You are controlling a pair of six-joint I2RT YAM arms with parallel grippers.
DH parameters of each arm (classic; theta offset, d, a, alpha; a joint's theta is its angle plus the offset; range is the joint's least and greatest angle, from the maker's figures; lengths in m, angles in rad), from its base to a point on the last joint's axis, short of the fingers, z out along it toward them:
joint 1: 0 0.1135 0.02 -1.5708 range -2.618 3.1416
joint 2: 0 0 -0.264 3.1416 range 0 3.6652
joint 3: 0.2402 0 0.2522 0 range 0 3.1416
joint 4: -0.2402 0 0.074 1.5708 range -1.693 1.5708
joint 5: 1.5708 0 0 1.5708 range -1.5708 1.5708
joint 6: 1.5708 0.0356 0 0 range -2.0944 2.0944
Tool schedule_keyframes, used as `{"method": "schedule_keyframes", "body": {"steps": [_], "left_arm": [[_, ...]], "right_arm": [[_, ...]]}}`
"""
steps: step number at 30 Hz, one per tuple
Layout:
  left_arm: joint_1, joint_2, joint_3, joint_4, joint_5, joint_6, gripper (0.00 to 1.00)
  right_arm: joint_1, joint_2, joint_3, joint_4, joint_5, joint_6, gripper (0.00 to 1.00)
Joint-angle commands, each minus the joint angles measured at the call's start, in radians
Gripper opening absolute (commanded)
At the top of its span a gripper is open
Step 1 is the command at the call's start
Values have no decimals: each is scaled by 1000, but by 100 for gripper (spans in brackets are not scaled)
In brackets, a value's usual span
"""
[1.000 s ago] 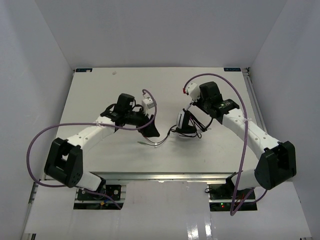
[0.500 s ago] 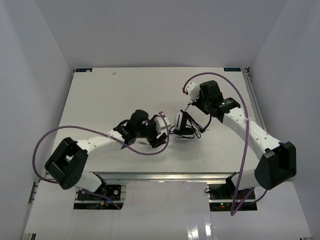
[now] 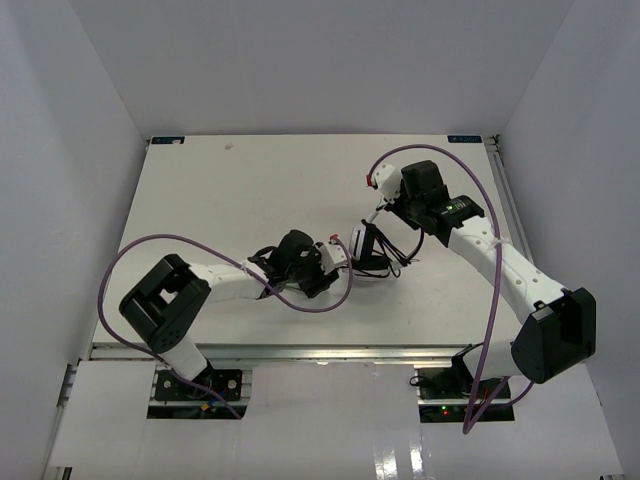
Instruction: Wrap the headphones
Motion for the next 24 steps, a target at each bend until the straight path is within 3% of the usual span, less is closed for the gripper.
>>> {"method": "schedule_keyframes", "body": {"steps": [1, 6, 12, 17, 24], "left_arm": [[-15, 31, 3, 21, -65, -7, 57], [-17, 45, -27, 49, -85, -32, 37], [-16, 33, -33, 61, -111, -51, 3], [-4, -22, 0, 26, -155, -67, 0], [94, -51, 71, -64, -135, -123, 0]], "right_arm": [[-3, -44, 68, 37, -21, 32, 8], [-3, -43, 70, 32, -22, 33, 8], [-3, -43, 72, 31, -22, 33, 8], [-4, -52, 57, 30, -23, 22, 8], [-4, -58, 68, 1, -70, 6, 8]]}}
